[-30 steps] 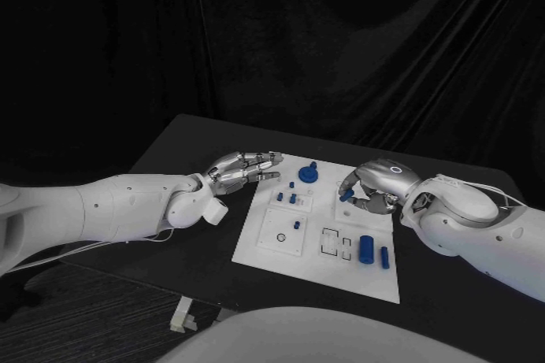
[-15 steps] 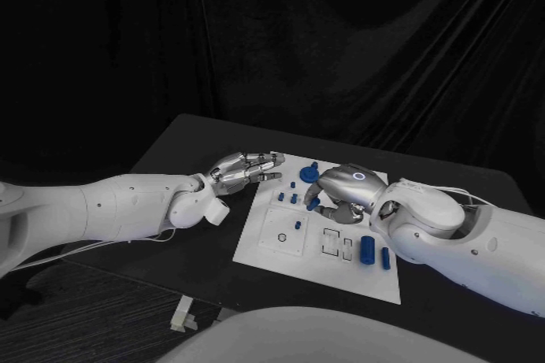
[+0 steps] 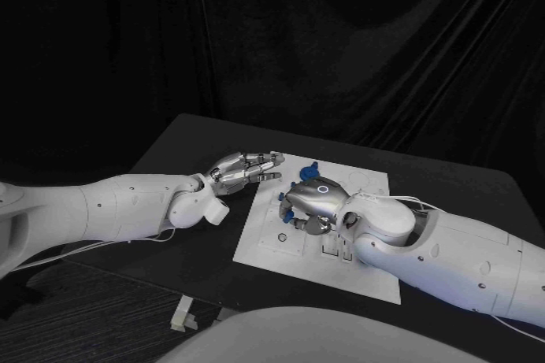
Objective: Assemble the parts on the task board
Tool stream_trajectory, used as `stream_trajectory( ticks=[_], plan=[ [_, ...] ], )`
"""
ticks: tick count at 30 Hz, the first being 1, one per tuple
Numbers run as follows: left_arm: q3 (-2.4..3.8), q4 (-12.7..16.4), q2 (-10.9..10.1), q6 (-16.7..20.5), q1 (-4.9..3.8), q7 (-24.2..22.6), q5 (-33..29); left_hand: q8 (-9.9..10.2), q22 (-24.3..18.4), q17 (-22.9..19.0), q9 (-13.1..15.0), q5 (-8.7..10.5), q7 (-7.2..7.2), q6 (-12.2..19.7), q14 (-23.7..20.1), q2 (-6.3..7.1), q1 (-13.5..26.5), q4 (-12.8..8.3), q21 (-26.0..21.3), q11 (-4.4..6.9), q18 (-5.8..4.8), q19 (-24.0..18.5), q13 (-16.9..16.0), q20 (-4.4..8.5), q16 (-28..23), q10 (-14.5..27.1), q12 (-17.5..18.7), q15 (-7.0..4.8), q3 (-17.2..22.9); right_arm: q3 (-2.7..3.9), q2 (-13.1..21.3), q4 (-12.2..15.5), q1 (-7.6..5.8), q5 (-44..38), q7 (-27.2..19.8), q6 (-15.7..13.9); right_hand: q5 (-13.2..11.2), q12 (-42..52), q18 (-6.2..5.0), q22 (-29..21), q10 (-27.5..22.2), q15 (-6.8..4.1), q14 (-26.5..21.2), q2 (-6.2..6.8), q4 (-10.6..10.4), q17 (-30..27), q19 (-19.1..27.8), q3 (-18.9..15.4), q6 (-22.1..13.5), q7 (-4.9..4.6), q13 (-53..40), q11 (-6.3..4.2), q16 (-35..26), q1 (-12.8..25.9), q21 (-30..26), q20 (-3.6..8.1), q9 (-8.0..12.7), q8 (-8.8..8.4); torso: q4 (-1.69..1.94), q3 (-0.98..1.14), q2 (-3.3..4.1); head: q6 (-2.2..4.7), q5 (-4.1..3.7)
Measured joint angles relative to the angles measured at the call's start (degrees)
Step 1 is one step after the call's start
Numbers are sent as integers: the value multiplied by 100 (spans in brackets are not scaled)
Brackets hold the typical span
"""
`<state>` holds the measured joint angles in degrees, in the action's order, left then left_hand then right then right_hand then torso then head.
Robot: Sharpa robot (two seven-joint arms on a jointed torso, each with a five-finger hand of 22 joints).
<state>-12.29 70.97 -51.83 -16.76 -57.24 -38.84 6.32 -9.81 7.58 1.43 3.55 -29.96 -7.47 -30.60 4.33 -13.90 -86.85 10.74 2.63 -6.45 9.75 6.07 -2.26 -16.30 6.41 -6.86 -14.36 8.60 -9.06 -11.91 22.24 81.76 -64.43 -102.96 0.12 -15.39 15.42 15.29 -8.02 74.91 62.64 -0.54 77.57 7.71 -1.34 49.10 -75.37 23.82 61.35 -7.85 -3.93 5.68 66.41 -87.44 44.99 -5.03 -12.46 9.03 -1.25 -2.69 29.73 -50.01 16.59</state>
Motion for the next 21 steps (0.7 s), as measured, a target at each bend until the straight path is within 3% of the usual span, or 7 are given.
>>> stream_trajectory(
  ticks=[21],
  plan=[
    [-1, -36, 31, -39, 8, -1, 0, 0, 0, -1, -5, 0, 0, 0, 0, 0, 0, 16, 0, -5, -1, 0, 0, 0, 0, 37, 0, 0, 16, 1, -132, -165, 242, -83, 1, 218, -1, -44, 0, 4, 8, 13, 55, -2, 32, 80, -19, 31, -1, 0, 8, -10, 68, 34, 93, -19, 5, -45, -19, -3, 2, 0, 32]
  ],
)
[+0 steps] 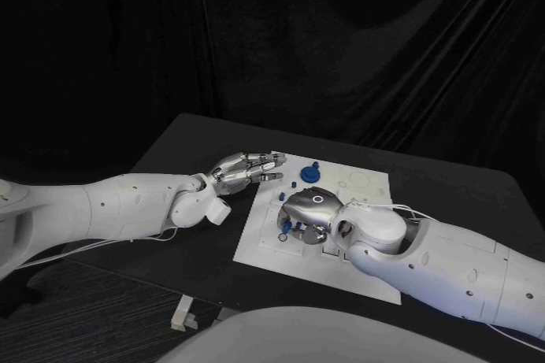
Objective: Assemble the parts on the task board
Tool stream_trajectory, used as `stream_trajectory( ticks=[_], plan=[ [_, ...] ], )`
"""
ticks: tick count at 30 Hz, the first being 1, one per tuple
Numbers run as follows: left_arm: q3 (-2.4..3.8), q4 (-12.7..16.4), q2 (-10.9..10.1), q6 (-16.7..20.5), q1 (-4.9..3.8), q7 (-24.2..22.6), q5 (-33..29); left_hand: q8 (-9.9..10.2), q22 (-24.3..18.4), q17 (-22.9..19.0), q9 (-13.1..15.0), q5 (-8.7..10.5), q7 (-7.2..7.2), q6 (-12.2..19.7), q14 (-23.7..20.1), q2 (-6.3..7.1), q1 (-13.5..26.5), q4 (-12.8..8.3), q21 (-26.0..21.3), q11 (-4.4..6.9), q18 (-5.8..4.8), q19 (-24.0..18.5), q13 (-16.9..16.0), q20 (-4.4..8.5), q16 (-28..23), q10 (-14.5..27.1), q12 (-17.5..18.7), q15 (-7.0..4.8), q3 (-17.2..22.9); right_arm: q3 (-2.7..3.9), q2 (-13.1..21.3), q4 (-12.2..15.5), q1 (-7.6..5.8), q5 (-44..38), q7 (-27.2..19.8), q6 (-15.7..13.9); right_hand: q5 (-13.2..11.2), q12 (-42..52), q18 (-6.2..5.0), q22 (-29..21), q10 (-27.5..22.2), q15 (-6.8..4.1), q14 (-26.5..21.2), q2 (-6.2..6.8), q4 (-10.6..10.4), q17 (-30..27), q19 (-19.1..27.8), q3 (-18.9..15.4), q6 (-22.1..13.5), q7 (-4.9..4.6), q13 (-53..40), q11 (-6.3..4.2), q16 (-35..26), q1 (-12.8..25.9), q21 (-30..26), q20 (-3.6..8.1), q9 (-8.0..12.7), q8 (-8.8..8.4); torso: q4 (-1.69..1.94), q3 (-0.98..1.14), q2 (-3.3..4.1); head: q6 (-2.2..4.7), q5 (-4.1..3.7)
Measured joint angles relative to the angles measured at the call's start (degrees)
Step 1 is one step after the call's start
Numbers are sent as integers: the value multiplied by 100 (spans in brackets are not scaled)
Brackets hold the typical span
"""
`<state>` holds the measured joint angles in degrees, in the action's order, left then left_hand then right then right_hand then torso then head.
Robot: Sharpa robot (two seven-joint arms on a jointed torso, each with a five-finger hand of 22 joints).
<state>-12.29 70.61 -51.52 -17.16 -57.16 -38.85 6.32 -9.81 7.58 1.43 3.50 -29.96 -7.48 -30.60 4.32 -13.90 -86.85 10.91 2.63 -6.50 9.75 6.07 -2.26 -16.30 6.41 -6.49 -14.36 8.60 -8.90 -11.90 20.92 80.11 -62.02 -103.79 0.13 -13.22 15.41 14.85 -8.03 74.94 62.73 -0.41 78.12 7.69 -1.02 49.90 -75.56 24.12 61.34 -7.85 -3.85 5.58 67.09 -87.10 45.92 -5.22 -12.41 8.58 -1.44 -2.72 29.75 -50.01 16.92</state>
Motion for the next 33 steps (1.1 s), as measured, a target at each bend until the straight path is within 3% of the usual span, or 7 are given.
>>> stream_trajectory(
  ticks=[33],
  plan=[
    [1, -36, 38, -57, 27, -1, 0, 0, 1, -1, 0, 0, 0, 0, 0, 0, 0, 10, 0, 0, 1, 0, 0, 0, 0, 0, 0, 0, 10, 1, -164, -238, 241, -12, -8, -3, -22, 38, 0, -2, 60, 0, 0, 34, 76, -24, 0, 67, -1, 0, -43, 58, -4, 28, 0, 0, -1, -23, -1, 3, -1, 0, -37]
  ],
)
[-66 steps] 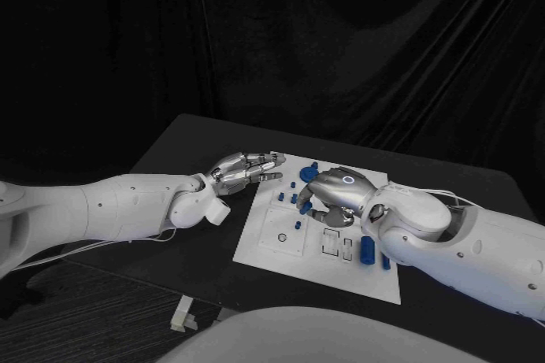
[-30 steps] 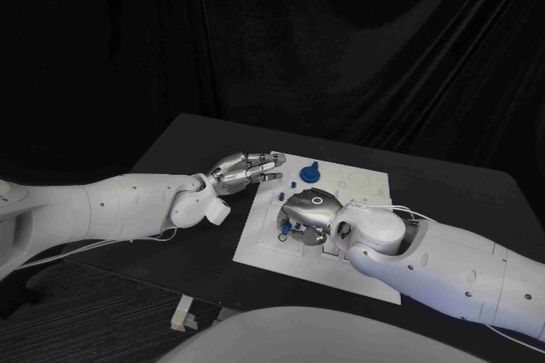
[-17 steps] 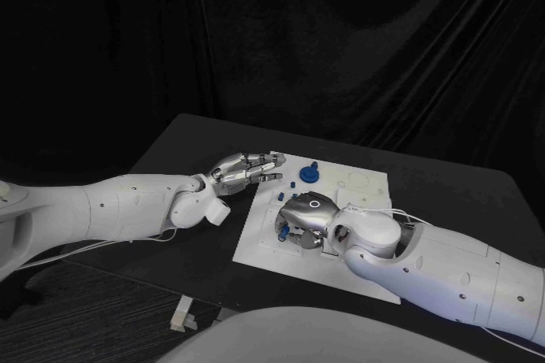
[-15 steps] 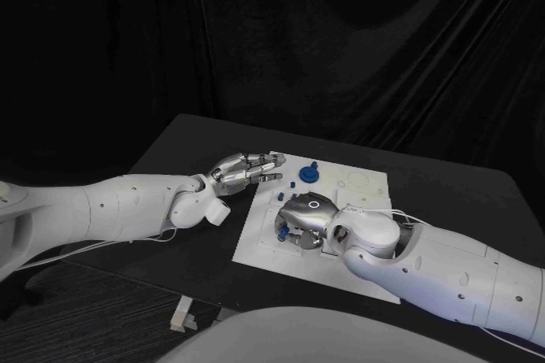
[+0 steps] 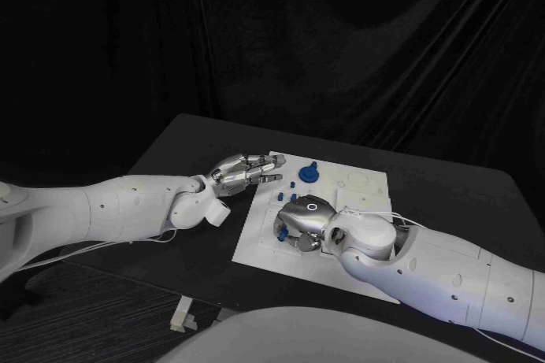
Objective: Assemble the parts on the task board
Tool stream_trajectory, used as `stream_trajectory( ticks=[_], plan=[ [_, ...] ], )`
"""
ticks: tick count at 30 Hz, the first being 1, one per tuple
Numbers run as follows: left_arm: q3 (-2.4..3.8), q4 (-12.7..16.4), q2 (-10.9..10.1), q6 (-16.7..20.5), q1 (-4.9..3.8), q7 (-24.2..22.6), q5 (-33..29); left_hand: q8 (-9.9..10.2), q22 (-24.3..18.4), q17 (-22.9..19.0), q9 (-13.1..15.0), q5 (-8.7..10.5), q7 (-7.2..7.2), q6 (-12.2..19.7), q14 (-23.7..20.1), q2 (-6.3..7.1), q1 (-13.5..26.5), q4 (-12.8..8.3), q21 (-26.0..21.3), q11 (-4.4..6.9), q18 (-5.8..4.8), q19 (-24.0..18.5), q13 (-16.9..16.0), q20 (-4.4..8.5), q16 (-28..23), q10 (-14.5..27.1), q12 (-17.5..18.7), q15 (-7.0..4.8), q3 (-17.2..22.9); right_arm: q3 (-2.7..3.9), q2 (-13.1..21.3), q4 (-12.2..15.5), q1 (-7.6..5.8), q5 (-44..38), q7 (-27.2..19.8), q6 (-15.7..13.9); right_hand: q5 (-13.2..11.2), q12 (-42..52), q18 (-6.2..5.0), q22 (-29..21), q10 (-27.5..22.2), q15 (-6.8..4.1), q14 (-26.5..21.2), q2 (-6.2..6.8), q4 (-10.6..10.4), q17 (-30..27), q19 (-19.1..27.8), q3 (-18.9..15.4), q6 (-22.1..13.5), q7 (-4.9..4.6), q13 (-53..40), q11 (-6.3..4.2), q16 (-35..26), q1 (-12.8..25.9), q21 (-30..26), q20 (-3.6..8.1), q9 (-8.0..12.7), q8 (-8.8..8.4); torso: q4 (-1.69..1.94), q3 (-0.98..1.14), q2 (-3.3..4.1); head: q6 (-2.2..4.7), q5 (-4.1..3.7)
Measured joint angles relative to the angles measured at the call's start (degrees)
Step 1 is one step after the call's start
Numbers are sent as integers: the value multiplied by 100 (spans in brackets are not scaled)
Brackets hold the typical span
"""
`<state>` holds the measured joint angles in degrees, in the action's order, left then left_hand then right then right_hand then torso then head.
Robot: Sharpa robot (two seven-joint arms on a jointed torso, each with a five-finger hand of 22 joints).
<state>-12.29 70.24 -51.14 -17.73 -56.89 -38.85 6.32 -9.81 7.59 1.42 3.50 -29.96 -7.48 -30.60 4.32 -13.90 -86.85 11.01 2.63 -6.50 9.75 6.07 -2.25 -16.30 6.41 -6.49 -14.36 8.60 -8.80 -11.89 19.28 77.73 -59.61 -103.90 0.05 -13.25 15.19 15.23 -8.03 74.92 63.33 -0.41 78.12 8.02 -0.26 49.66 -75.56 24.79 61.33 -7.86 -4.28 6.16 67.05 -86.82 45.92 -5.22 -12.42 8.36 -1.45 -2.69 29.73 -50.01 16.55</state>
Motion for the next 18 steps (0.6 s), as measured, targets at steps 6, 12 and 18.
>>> stream_trajectory(
  ticks=[6, 12, 18],
  plan=[
    [0, -10, 9, -11, 14, 0, 0, 0, 0, 0, 0, 0, 0, 0, 0, 0, 0, 7, 0, 0, 0, 0, 0, 0, 0, 0, 0, 0, 7, 0, -3, -6, 5, -1, 4, 10, 56, 43, 0, 0, 23, 0, 0, 4, 106, 0, 0, 19, 0, 0, -3, 23, 0, 4, 0, 0, 0, -21, 1, 1, -1, 0, 2],
    [0, -15, 10, -24, 29, 0, 0, 0, 0, 0, 0, 0, 0, 0, 0, 0, 0, 7, 0, 0, 0, 0, 0, 0, 0, 0, 0, 0, 7, 6, -3, 1, 6, -2, 12, 48, 100, 46, 0, -1, 33, -22, -22, 9, 148, -48, 21, 28, 0, 0, -3, 33, -33, -50, 0, 20, 0, -21, 3, 2, -1, 0, -4],
    [0, -20, 10, -31, 35, 0, 0, 0, 0, 0, 0, 0, 0, 0, -21, 0, 0, 6, 0, 0, 0, 0, 0, 0, 0, 0, 0, 21, 6, 12, 14, 32, 7, -4, 26, 106, 100, 45, 1, -1, 44, -21, -22, 3, 148, -69, 21, 28, 0, 0, -3, 45, -33, -57, -22, 20, 0, -21, 3, 1, -2, 0, -7]
  ],
)
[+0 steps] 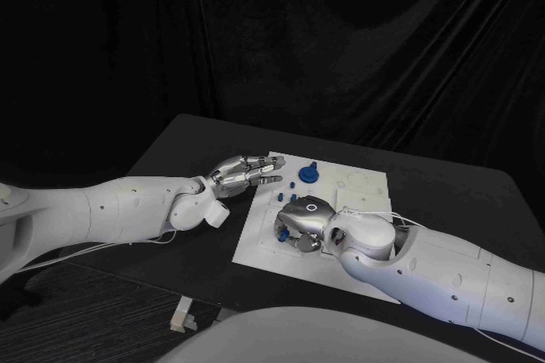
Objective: Assemble the parts on the task board
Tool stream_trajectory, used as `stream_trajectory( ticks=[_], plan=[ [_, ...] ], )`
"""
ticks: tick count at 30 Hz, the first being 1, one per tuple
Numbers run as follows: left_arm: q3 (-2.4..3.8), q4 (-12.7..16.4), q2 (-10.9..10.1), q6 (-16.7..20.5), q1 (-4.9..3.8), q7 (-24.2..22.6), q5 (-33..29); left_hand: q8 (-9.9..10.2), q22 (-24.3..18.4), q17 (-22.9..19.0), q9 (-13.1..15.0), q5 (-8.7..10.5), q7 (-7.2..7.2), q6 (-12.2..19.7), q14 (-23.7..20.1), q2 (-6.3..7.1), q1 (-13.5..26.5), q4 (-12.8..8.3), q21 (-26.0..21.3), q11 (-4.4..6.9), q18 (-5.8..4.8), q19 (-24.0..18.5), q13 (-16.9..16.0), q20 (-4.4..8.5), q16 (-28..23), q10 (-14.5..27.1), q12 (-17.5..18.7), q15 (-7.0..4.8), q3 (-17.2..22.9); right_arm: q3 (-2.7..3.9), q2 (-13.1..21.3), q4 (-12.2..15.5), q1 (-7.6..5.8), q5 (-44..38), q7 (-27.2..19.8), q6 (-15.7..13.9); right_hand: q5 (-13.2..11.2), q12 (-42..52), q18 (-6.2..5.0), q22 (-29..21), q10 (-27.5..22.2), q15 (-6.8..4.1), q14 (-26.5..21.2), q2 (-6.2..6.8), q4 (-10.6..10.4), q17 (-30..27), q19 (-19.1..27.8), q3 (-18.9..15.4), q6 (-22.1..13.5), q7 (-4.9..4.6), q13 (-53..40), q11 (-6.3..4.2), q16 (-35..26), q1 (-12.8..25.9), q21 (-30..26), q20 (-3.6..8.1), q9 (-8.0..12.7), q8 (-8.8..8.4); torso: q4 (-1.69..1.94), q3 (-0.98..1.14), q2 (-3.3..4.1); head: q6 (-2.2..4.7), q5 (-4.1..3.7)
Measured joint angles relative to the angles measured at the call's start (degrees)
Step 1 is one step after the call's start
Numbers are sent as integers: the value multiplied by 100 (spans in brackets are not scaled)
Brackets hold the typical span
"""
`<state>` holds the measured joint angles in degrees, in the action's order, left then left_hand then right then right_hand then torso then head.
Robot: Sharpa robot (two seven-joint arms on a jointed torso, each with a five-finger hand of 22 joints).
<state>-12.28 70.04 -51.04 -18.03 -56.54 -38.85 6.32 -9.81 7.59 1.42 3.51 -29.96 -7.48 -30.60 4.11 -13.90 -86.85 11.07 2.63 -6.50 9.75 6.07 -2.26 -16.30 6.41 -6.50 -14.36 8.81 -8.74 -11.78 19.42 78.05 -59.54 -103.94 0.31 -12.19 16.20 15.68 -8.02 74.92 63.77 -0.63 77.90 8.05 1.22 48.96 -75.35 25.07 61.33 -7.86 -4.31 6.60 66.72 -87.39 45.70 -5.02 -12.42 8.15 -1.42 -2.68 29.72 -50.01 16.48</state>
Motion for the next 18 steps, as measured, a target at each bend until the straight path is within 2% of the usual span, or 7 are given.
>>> stream_trajectory(
  ticks=[11, 13, 15, 16, 17, 18],
  plan=[
    [0, -21, 6, -10, 9, 0, 0, 0, 0, 0, 0, 0, 0, 0, 0, 0, 0, 16, 0, 0, 0, 0, 0, 0, 0, 0, 0, 0, 15, 9, 20, 29, 0, -3, 10, 66, -1, 26, 0, 0, -1, -15, -15, 1, 15, -41, 12, -16, 0, 0, 0, -1, -35, 0, -29, 12, 0, -24, 0, 0, -2, 0, -3],
    [0, -23, 6, -12, 10, 0, 0, 0, 0, 0, 0, 0, 0, 0, 0, 0, 0, 16, 0, 0, 0, 0, 0, 0, 0, 0, 0, 0, 15, 10, 22, 31, 0, -4, 10, 69, -10, 26, 1, -1, -1, 6, -36, 1, 15, -49, 21, -16, -33, -19, 0, -1, -63, 1, -29, 21, 12, -88, 0, 0, -2, 0, -7],
    [0, -25, 6, -13, 10, 0, 0, 0, 0, 0, 0, 0, 0, 0, 0, 0, 0, 16, 0, 0, 0, 0, 0, 0, 0, 0, 0, 0, 15, 11, 27, 31, 0, -4, 10, 71, -79, -16, 1, 0, -47, 41, -71, 12, 15, -64, 55, -16, -224, -58, -1, -47, -62, 16, -46, -13, 64, -216, 0, 0, -2, 0, -11],
    [0, -26, 6, -13, 11, 0, 0, 0, 0, 0, 0, 0, 0, 0, 0, 0, 0, 15, 0, 0, 0, 0, 0, 0, 0, 0, 0, 0, 15, 11, 32, 31, 0, -5, 10, 72, -145, -117, 0, -1, -133, 70, -100, 27, 14, -76, 88, -17, -416, -63, -85, -126, -70, 107, -82, -46, 112, -328, 0, 0, -2, 0, -12],
    [0, -26, 6, -14, 11, 0, 0, 0, 0, 0, 0, 0, 0, 0, 0, 0, 0, 16, 0, 0, 0, 0, 0, 0, 0, 0, 0, 0, 15, 11, 38, 31, 0, -5, 10, 72, -196, -212, 0, -1, -278, 105, -129, 33, 0, -94, 117, -24, -603, -17, -101, -129, -97, 182, -123, -75, 157, -401, 0, 0, -2, 0, -12],
    [0, -27, 6, -14, 12, 0, 0, 0, 0, 0, 0, 0, 0, 0, 0, 0, 0, 16, 0, 0, 0, 0, 0, 0, 0, 0, 0, 0, 15, 2, 50, 31, 1, -5, 9, 82, -258, -324, 0, -1, -495, 143, -150, 70, -30, -111, 151, -27, -853, 71, -65, -84, -116, 239, -180, -109, 214, -435, 0, 0, -2, 0, -12]
  ],
)
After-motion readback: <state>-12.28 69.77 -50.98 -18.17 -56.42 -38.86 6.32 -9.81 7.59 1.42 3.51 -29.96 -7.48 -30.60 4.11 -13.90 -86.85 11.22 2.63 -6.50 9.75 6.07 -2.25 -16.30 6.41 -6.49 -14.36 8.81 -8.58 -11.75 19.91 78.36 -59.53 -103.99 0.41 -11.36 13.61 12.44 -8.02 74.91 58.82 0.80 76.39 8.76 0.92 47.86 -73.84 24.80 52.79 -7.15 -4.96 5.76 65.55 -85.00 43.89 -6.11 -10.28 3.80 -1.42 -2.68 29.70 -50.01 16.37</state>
